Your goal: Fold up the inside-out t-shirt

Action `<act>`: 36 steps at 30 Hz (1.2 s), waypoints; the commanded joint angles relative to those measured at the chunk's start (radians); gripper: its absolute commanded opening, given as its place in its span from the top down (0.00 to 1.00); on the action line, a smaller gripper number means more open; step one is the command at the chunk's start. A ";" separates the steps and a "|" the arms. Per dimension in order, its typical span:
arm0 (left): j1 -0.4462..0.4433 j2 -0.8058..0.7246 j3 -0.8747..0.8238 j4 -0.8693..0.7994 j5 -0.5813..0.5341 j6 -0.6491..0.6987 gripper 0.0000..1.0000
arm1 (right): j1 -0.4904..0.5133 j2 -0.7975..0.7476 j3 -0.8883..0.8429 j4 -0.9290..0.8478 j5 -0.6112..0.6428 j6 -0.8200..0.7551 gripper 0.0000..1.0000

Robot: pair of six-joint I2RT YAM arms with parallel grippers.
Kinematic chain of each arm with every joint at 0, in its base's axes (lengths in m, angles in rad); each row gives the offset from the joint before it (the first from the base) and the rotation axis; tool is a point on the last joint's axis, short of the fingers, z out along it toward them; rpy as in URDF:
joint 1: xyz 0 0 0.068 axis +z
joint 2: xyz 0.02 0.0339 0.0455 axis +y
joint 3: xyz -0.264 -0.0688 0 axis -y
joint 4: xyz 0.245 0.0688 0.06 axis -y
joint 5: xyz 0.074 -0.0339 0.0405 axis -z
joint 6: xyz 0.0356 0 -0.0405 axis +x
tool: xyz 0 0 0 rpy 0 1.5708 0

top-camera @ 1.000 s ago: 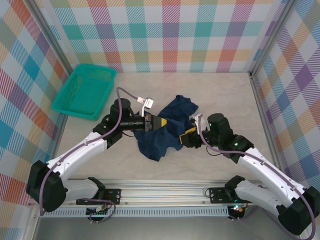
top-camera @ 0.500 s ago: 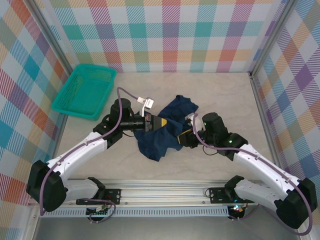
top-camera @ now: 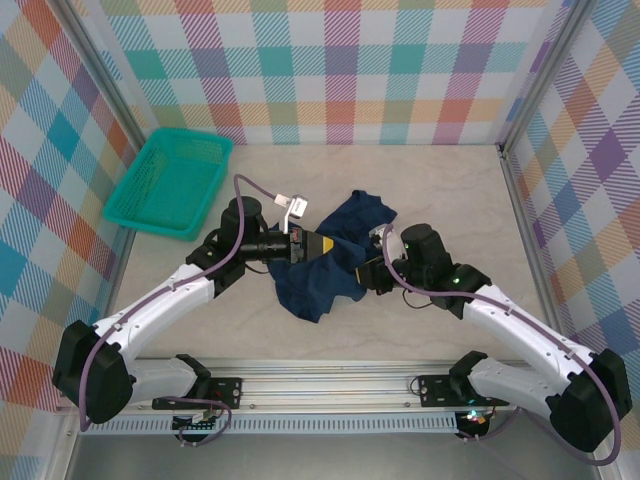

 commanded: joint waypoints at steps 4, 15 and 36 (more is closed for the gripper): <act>0.027 -0.015 0.028 -0.103 -0.110 0.055 1.00 | 0.004 -0.065 0.057 -0.029 -0.014 -0.012 0.96; 0.057 0.093 0.069 -0.203 -0.272 0.071 1.00 | -0.145 -0.123 0.094 0.077 -0.443 0.062 1.00; -0.078 0.055 -0.100 0.060 -0.171 0.044 0.52 | -0.235 -0.034 0.032 0.347 -0.562 0.253 1.00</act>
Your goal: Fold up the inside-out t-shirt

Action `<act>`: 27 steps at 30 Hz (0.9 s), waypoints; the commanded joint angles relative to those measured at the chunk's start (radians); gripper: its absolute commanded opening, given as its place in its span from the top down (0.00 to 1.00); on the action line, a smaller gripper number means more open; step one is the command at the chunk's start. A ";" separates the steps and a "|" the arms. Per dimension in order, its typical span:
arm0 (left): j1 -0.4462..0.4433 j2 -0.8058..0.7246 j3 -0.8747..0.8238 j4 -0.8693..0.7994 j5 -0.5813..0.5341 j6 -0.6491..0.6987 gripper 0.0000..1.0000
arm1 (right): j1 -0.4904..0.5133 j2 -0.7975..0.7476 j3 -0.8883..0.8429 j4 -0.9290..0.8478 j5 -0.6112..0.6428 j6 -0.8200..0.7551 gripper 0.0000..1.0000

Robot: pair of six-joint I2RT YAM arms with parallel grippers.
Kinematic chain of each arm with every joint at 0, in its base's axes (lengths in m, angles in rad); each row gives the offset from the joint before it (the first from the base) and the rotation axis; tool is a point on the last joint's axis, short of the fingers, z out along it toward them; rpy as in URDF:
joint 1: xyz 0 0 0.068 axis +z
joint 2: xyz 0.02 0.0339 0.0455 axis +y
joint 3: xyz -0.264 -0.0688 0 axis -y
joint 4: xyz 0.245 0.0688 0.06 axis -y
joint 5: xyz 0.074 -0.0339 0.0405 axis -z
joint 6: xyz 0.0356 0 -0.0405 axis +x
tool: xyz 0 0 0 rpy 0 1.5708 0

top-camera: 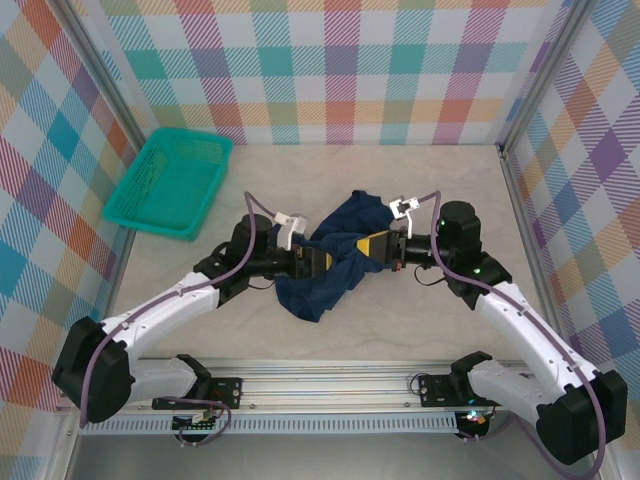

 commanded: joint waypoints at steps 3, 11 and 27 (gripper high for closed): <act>-0.034 0.080 0.019 0.103 0.054 -0.021 0.61 | -0.006 -0.018 -0.010 0.059 -0.003 0.018 1.00; -0.089 0.109 -0.054 0.102 -0.033 0.081 0.62 | -0.068 -0.013 0.039 0.122 -0.042 0.115 1.00; -0.093 0.003 -0.050 -0.032 -0.229 0.176 0.55 | -0.119 0.005 0.089 -0.160 -0.135 -0.064 1.00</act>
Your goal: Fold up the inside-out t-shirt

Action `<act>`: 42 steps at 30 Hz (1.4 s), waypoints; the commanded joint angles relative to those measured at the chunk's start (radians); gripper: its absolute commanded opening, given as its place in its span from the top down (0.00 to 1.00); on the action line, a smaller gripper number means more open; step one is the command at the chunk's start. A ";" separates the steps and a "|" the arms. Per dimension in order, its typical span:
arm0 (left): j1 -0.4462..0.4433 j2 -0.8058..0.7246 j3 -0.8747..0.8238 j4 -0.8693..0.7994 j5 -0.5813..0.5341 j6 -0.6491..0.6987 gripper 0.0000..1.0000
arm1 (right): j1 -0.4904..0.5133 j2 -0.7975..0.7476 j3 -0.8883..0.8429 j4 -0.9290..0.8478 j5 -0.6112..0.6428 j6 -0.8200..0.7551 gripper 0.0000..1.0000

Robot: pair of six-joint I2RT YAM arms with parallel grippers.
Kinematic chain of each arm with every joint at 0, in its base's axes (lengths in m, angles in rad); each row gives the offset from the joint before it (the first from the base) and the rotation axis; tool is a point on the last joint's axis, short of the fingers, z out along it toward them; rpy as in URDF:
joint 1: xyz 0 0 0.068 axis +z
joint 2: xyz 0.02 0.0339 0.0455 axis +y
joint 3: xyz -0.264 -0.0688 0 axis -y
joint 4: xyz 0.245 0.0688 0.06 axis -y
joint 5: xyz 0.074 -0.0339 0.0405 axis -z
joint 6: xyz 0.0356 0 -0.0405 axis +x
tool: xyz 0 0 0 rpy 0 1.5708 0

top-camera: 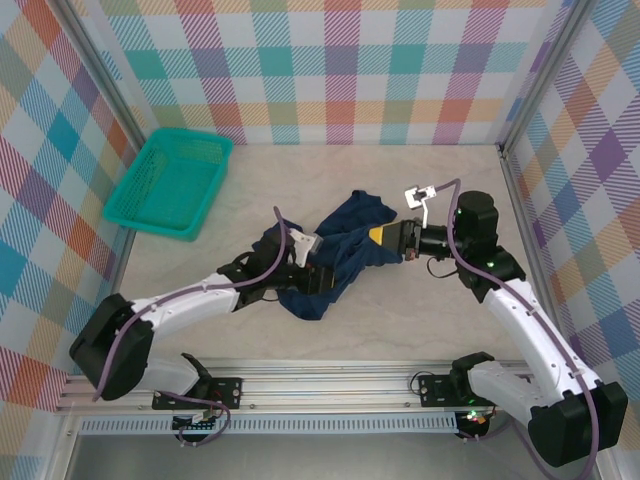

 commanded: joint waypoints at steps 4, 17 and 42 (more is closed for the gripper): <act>-0.006 -0.181 -0.008 -0.030 -0.027 0.066 0.51 | -0.007 0.015 0.001 -0.058 -0.044 -0.089 1.00; -0.023 0.014 0.207 -0.053 0.114 0.145 0.40 | -0.007 0.026 -0.028 -0.016 -0.065 -0.076 1.00; 0.059 -0.181 0.071 0.354 0.667 -0.254 1.00 | -0.008 -0.003 -0.029 -0.211 0.266 -0.251 1.00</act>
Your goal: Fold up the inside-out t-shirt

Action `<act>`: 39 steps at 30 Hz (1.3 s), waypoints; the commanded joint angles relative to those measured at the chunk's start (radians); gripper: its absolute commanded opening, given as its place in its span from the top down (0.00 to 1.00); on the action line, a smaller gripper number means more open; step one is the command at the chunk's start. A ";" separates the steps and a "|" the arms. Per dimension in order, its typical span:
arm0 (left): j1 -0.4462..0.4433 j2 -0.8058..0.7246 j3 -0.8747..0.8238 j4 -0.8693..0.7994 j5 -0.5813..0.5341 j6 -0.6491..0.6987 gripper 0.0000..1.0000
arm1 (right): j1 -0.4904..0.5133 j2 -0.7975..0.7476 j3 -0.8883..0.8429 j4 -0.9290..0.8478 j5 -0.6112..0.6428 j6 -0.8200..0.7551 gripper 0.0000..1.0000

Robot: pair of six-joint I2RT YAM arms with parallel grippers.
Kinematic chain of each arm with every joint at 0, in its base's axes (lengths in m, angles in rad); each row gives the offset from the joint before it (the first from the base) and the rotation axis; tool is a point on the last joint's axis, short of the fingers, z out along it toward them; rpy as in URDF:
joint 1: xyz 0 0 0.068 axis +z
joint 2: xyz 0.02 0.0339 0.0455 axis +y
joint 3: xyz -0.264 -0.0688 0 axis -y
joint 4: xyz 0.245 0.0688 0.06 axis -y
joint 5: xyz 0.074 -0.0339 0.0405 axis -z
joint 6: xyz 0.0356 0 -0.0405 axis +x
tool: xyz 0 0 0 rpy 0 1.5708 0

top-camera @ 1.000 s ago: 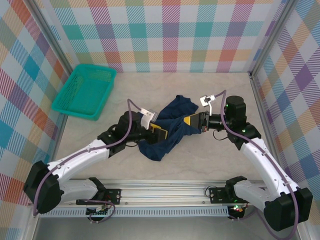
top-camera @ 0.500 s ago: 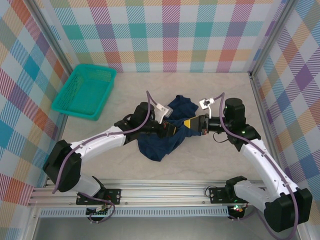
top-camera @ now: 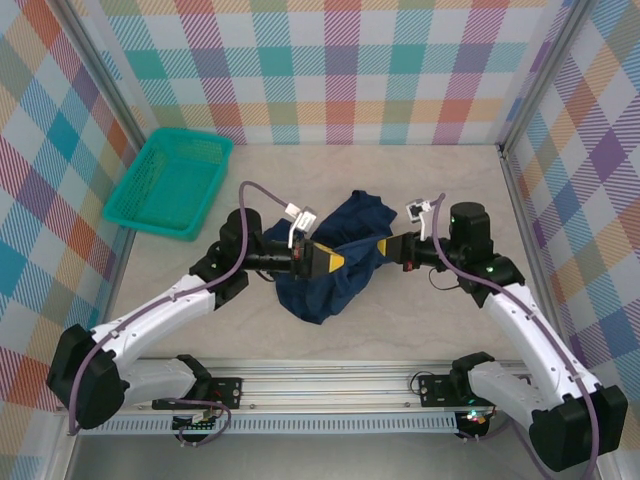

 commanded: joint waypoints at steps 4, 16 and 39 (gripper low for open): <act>0.006 -0.028 0.006 -0.091 0.022 0.063 1.00 | -0.004 0.020 0.016 -0.010 -0.019 -0.050 1.00; 0.057 0.047 0.092 -0.478 -0.539 0.177 0.71 | 0.011 0.046 -0.076 0.283 -0.335 0.108 1.00; -0.166 0.162 0.224 -0.533 -0.735 0.406 0.56 | 0.070 0.118 -0.102 0.459 -0.272 0.249 1.00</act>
